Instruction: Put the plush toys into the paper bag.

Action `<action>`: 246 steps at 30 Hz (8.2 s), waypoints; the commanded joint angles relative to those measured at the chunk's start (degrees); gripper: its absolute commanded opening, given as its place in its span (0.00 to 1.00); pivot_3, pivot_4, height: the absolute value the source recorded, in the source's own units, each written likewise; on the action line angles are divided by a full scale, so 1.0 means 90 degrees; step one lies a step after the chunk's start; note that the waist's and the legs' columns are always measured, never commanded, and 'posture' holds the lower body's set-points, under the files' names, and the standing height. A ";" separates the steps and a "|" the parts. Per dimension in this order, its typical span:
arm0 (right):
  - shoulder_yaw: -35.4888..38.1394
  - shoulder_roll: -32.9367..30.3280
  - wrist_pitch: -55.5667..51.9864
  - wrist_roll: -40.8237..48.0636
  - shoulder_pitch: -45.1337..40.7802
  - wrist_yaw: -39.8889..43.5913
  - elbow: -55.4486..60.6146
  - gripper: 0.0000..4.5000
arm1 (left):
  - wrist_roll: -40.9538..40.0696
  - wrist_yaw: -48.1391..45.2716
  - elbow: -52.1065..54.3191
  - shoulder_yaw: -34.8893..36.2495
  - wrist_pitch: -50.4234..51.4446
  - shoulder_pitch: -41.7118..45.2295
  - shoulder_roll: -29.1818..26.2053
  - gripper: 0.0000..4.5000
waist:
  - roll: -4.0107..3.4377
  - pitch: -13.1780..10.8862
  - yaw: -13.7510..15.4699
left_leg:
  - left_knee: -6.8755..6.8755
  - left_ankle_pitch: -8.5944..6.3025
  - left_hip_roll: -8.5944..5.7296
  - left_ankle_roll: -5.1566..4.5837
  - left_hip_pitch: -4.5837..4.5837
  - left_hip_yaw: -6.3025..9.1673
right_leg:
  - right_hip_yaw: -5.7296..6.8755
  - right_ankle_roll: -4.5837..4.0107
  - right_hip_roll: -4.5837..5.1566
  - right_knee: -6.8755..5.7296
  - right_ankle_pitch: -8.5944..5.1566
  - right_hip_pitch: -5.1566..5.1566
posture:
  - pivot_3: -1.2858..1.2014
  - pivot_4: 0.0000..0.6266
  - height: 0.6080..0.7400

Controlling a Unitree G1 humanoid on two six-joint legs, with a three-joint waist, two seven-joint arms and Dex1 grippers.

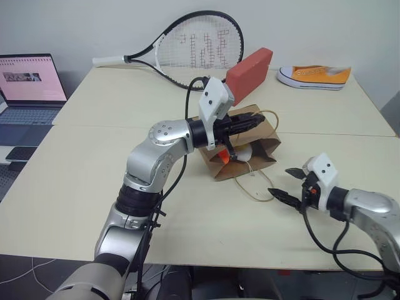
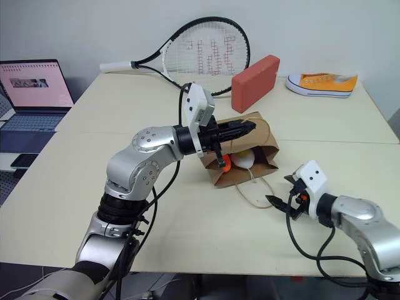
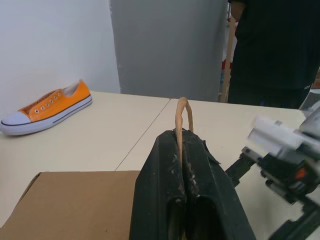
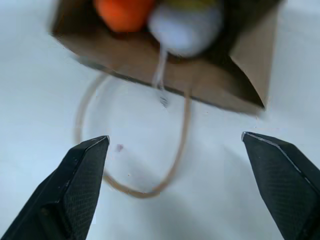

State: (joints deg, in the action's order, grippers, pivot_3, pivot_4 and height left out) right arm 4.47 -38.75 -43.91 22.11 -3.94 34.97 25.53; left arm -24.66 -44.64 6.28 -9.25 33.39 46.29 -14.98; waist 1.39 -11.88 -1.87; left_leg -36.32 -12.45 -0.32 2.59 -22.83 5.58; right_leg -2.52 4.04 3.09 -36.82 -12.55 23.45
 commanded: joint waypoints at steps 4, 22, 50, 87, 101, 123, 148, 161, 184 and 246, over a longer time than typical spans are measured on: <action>-0.0444 0.0456 0.0550 -0.0437 -0.0281 -0.0208 -0.0662 0.99 | -0.0009 -0.0028 0.0227 0.0017 -0.0092 0.0147 -0.0007 0.00 | -0.0001 0.0000 0.0011 | 0.0001 0.0000 -0.0002 0.0001 -0.0005 0.0003 | 0.0000 0.0001 0.0000 0.0002 0.0001 0.0002 | 0.52 0.24 1.00; -0.0253 0.0462 0.0389 0.0028 -0.0438 0.0229 -0.0339 0.01 | 0.0206 -0.0157 0.0225 0.0062 -0.0317 0.0219 -0.0432 0.00 | -0.0001 0.0000 0.0003 | 0.0002 0.0000 -0.0001 0.0001 -0.0002 0.0007 | 0.0003 0.0001 0.0000 -0.0001 0.0001 0.0002 | 0.52 0.24 1.00; 0.2596 -0.2231 -0.3352 0.5565 -0.2329 0.0086 -0.0555 0.01 | 0.1482 -0.2455 -0.4041 -0.0334 -0.2867 0.2956 -0.0502 0.00 | 0.0002 -0.0003 0.0023 | 0.0001 -0.0002 -0.0002 -0.0002 -0.0017 0.0006 | 0.0005 0.0000 0.0001 0.0008 0.0000 0.0005 | 0.52 0.24 1.00; 0.3394 -0.3242 -0.0765 0.3374 -0.1065 0.2103 -0.0215 1.00 | -0.0188 -0.2627 -0.1618 0.1570 -0.0381 0.0473 -0.1746 0.99 | -0.0005 -0.0003 -0.0005 | 0.0020 -0.0001 0.0003 0.0000 -0.0012 -0.0004 | -0.0002 0.0011 0.0001 -0.0007 -0.0007 0.0024 | 0.52 0.24 1.00; 0.2497 -0.2426 -0.0583 0.3785 -0.0630 0.1401 0.1839 1.00 | -0.0077 -0.1817 -0.1107 0.1283 -0.0922 -0.1122 -0.1323 0.99 | -0.0002 -0.0001 0.0093 | -0.0015 0.0000 -0.0003 0.0001 -0.0010 0.0005 | 0.0002 0.0011 0.0006 -0.0003 -0.0004 -0.0003 | 0.52 0.24 1.00; 0.2693 -0.2619 -0.0809 0.4470 -0.0581 0.1172 0.1940 1.00 | 0.0390 -0.3471 -0.4860 0.0874 -0.2156 0.1057 -0.0714 0.99 | -0.0001 -0.0002 0.0083 | -0.0015 -0.0001 -0.0002 0.0000 -0.0012 0.0006 | 0.0006 0.0012 0.0004 -0.0002 -0.0002 -0.0003 | 0.52 0.24 1.00; 0.2740 -0.2823 -0.0808 0.4787 -0.0433 0.1100 0.1823 1.00 | 0.0006 -0.4614 -0.3768 0.0796 -0.1005 0.0710 -0.1105 0.99 | 0.0000 -0.0003 0.0034 | -0.0009 -0.0001 -0.0001 0.0000 -0.0012 0.0011 | 0.0008 0.0010 0.0004 -0.0003 -0.0003 0.0001 | 0.52 0.24 1.00; 0.2616 -0.2776 -0.0703 0.4495 -0.0396 0.1090 0.1899 1.00 | 0.0324 -0.3841 -0.3137 0.0567 -0.1405 0.0177 -0.0855 0.99 | 0.0000 -0.0003 0.0043 | -0.0009 -0.0001 -0.0002 -0.0001 -0.0013 0.0011 | 0.0008 0.0010 0.0004 -0.0002 -0.0004 0.0000 | 0.52 0.24 1.00; 0.2607 -0.2442 -0.0098 0.3892 -0.0039 0.1059 0.2300 1.00 | 0.0032 -0.2390 -0.2146 0.0568 -0.1293 -0.0683 -0.0142 0.38 | 0.0000 -0.0003 0.0047 | -0.0010 -0.0001 -0.0002 0.0000 -0.0011 0.0010 | 0.0006 0.0011 0.0004 -0.0003 -0.0003 -0.0001 | 0.52 0.24 1.00; 0.4320 -0.3929 0.1218 0.1687 0.1124 0.4368 -0.1283 1.00 | 0.0469 -0.2515 0.0323 0.2390 -0.0700 -0.2893 -0.4268 1.00 | 0.0001 -0.0004 0.0032 | 0.0008 -0.0002 0.0006 0.0001 -0.0003 0.0001 | 0.0009 -0.0047 0.0006 0.0001 -0.0037 0.0004 | 0.52 0.24 1.00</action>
State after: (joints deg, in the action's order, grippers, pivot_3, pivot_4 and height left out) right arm 41.85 -72.91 -34.96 38.82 7.19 71.75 16.05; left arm -18.38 -68.25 6.23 9.14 25.59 20.58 -52.35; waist 1.40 -11.91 -1.58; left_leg -36.24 -12.47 -0.26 2.59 -22.86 5.59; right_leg -2.43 3.59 3.15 -36.81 -12.90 23.50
